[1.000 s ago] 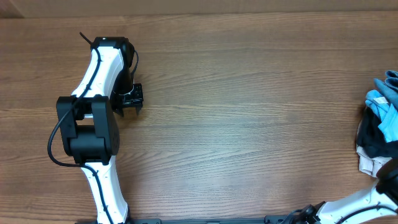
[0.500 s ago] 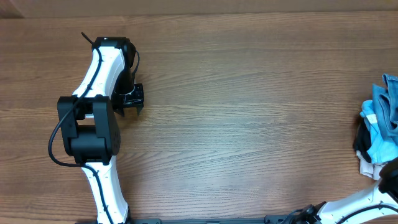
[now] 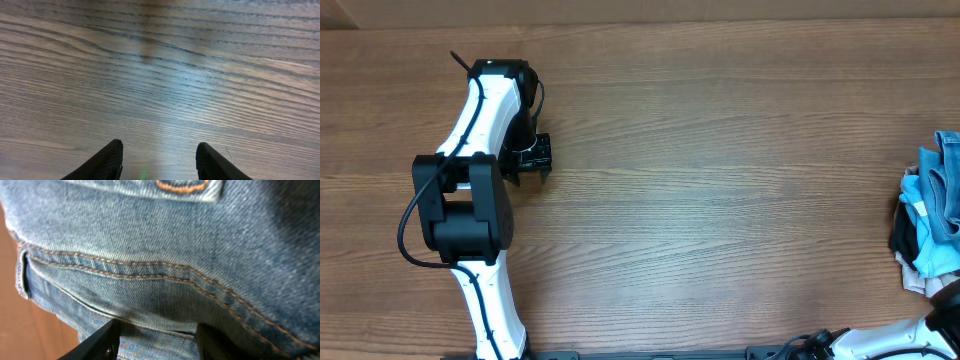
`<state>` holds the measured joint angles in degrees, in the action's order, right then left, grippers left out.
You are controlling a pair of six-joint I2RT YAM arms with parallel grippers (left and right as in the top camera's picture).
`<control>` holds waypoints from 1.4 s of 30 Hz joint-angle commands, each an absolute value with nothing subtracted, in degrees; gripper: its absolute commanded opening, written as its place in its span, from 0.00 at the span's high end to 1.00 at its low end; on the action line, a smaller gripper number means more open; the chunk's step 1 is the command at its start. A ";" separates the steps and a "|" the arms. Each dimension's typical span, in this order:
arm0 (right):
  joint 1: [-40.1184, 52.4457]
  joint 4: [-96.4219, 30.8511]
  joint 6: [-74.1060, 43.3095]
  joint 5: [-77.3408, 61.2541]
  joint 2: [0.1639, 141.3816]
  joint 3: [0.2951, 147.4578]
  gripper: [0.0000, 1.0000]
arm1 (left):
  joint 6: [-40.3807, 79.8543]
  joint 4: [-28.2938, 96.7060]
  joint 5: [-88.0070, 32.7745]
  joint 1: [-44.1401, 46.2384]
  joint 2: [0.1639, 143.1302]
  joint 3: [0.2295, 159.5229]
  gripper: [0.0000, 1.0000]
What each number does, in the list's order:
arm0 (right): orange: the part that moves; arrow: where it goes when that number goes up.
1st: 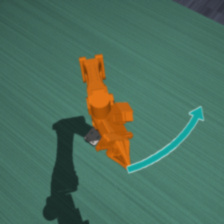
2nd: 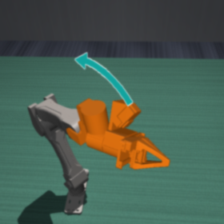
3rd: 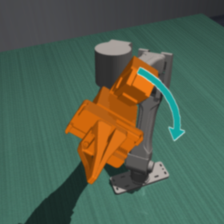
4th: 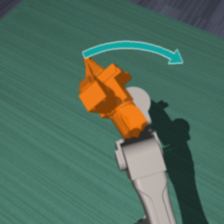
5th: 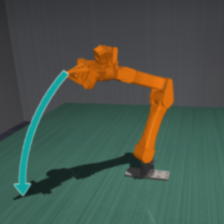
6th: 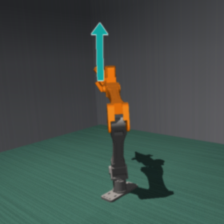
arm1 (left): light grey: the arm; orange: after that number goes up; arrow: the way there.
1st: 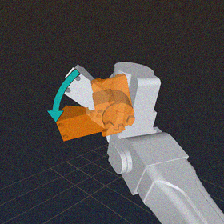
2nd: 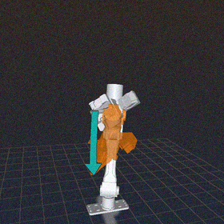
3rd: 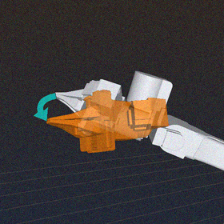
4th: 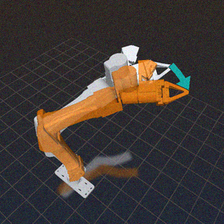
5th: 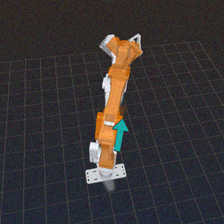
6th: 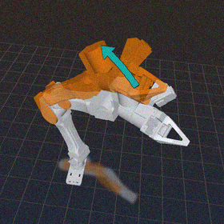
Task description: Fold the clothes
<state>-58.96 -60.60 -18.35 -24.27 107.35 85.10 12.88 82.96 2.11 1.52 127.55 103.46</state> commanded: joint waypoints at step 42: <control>-33.15 -57.32 5.02 -35.03 85.49 86.50 0.00 | 12.08 76.18 -10.81 0.69 126.93 104.53 0.00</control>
<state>-39.72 -57.45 0.27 -38.65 87.44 85.17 11.68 78.11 -1.98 1.50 127.52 103.46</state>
